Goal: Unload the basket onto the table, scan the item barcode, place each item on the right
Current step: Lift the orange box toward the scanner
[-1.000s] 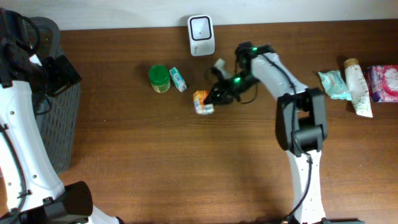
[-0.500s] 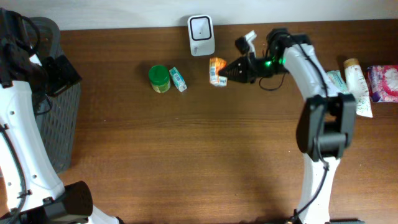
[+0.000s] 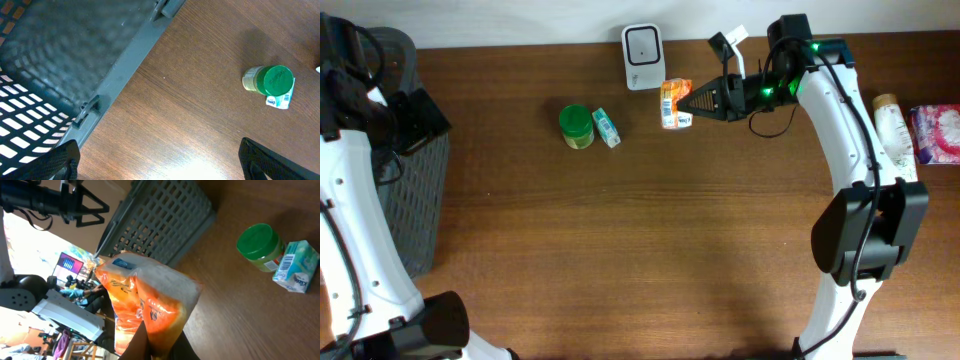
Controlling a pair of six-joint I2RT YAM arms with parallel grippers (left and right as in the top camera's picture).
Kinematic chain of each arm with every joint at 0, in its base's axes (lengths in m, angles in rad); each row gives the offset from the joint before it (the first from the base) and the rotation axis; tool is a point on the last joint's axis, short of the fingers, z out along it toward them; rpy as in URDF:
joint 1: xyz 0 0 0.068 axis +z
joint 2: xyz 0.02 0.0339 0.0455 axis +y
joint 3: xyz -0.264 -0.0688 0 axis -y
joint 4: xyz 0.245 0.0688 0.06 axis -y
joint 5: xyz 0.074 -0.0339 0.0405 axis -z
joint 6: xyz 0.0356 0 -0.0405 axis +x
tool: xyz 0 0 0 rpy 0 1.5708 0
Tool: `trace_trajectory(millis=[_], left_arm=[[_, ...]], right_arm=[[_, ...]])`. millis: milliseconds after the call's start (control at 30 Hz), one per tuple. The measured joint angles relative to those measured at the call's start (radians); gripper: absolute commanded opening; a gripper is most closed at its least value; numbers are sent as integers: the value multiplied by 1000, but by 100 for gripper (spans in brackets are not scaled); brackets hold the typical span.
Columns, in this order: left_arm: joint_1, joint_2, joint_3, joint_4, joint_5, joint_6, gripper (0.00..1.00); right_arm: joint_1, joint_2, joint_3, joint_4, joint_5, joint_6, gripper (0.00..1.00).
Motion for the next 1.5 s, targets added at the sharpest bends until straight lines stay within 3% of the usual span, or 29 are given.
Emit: trace_trajectory(millis=[433, 1500], left_arm=[[0, 0, 0, 0, 0, 0, 99], [0, 0, 0, 0, 0, 0, 99]], right_arm=[[-44, 0, 0, -141, 33, 16, 4], [40, 0, 0, -203, 124, 6, 4]])
